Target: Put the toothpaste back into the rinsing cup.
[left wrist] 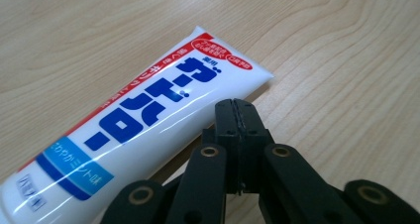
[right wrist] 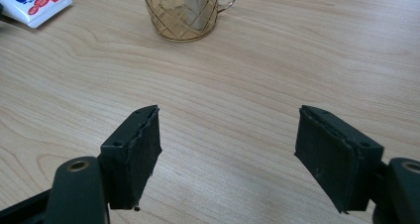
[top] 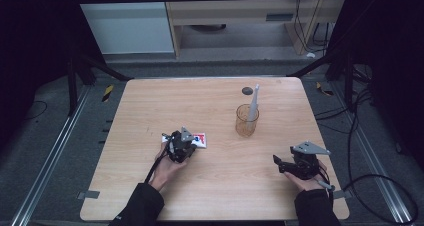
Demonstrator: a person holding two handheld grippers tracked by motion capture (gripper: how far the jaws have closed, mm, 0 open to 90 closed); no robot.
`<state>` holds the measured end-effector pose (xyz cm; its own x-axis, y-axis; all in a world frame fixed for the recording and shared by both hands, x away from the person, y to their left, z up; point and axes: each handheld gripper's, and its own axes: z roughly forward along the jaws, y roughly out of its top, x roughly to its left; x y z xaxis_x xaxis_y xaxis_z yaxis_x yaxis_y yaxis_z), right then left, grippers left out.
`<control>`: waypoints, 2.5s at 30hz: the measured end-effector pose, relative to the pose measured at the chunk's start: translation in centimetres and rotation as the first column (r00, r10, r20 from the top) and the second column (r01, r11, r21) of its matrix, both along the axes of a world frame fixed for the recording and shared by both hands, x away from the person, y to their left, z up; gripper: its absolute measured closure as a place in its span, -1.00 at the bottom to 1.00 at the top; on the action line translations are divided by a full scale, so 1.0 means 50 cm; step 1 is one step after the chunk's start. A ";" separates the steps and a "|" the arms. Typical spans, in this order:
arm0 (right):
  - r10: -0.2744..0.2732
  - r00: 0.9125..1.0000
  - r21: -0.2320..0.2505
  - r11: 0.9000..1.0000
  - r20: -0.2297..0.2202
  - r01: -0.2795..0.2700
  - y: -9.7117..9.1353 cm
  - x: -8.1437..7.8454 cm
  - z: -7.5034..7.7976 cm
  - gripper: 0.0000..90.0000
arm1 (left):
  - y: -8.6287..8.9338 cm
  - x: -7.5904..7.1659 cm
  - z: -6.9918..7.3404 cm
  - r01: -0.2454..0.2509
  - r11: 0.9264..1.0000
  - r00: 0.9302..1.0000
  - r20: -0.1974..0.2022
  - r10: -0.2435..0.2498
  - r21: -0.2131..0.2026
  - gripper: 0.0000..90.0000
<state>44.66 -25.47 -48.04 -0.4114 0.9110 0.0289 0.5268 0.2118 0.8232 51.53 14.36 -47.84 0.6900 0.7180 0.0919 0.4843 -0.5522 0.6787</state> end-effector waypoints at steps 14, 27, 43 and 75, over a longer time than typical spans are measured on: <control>0.000 1.000 0.005 1.000 -0.003 0.000 0.000 -0.003 -0.001 -0.43 | 0.080 0.070 0.103 -0.082 0.996 0.994 0.076 0.080 0.025 0.98; 0.010 1.000 -0.008 1.000 -0.003 -0.010 0.002 0.000 -0.004 -0.43 | 0.132 0.144 0.035 -0.104 0.991 0.992 -0.059 0.109 0.084 0.99; 0.013 1.000 -0.010 1.000 -0.008 -0.013 0.006 -0.001 -0.005 -0.43 | 0.139 0.093 0.025 -0.065 0.992 0.995 -0.066 0.072 0.108 0.99; 0.010 1.000 -0.005 1.000 -0.013 -0.010 0.001 0.000 -0.005 -0.43 | 0.047 0.105 0.078 0.075 0.983 0.986 -0.160 -0.048 0.165 0.06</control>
<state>44.68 -25.41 -48.28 -0.4203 0.9069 0.0296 0.5349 0.2213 0.8154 56.78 16.70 -43.95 0.7476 0.6570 0.0972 0.5378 -0.6847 0.4918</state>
